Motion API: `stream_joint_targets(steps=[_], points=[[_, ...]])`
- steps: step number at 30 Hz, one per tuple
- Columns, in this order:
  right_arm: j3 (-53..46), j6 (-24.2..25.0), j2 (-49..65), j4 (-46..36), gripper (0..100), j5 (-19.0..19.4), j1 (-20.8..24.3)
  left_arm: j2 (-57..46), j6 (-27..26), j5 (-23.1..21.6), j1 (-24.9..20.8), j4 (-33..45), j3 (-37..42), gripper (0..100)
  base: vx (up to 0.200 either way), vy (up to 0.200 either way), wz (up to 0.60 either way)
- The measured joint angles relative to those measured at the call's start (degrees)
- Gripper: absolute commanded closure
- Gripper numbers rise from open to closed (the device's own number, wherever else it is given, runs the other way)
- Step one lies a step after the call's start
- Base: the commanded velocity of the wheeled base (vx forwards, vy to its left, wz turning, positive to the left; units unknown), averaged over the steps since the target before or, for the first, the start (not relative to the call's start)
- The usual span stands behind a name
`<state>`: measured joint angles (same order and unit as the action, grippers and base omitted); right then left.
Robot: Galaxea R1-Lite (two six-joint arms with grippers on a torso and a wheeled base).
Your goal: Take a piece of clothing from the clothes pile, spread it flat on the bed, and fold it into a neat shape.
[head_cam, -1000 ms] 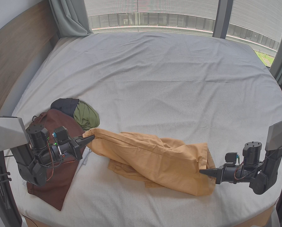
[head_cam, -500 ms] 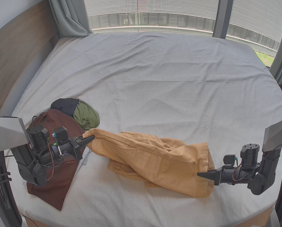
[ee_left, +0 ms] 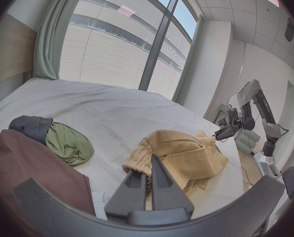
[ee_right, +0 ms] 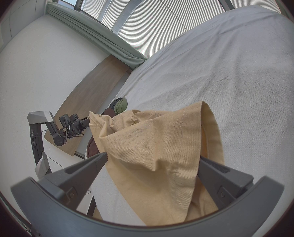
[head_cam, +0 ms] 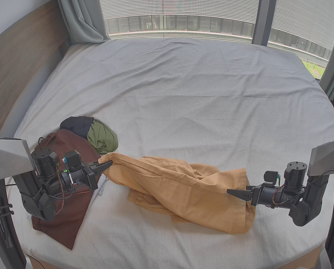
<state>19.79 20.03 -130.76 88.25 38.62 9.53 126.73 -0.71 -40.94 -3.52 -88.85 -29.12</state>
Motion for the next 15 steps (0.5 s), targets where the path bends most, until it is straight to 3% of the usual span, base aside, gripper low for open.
stream_joint_targets(steps=[15], points=[[-2.69, -3.72, -0.44, -0.01, 0, 0.77, -0.11, 0.00, 0.06, -0.01, 0.11, 0.00, -0.15, 100, 0.000, 0.000, 0.00]])
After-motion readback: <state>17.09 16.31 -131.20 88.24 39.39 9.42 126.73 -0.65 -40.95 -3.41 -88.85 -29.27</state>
